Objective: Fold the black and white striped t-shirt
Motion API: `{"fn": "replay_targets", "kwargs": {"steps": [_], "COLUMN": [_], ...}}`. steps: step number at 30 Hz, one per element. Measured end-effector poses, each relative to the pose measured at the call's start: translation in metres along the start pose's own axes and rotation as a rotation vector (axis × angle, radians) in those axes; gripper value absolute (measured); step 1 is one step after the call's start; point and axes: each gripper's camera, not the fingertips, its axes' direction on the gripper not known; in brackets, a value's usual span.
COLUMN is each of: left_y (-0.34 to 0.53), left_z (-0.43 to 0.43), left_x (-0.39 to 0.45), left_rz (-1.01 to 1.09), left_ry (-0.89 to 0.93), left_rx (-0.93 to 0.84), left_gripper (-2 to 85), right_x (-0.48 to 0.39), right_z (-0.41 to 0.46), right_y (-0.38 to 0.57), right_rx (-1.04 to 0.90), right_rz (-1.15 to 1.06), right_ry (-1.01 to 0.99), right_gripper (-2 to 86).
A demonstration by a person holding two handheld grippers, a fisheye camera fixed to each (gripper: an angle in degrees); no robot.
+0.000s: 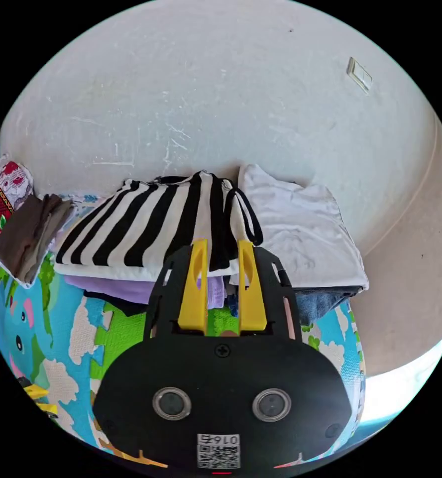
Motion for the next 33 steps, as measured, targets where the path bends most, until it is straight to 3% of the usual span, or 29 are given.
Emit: {"fn": "replay_targets", "kwargs": {"steps": [2,12,17,19,23,29,33], "left_y": [-0.008,-0.075,-0.104,-0.111,-0.131,-0.196,-0.23], "left_z": [-0.018,-0.11,-0.145,-0.152,-0.215,-0.352,-0.452], "left_x": [0.0,0.059,0.097,0.099,0.095,0.068,0.06], "left_rz": [0.001,0.147,0.213,0.255,0.313,0.362,0.449], "left_ry": [-0.017,-0.151,-0.536,-0.585,-0.489,-0.294,-0.333], "left_rx": [0.019,0.105,0.175,0.131,0.152,0.145,0.14], "left_gripper": [8.2,13.4,12.0,9.8,1.4,-0.6,-0.7], "right_x": [0.004,0.055,0.074,0.088,0.113,0.138,0.148], "right_z": [-0.011,-0.188,-0.269,-0.303,-0.351,-0.442,-0.513], "right_y": [0.004,0.064,0.095,0.106,0.111,0.104,0.091], "right_rx": [0.024,0.22,0.237,0.25,0.282,0.41,0.488], "right_rz": [-0.036,-0.274,-0.33,-0.321,-0.27,-0.261,-0.279], "right_ry": [-0.024,-0.673,-0.908,-0.991,-1.085,-1.091,-0.992], "right_gripper": [2.5,0.0,-0.1,0.0,0.0,-0.1,0.0]}}
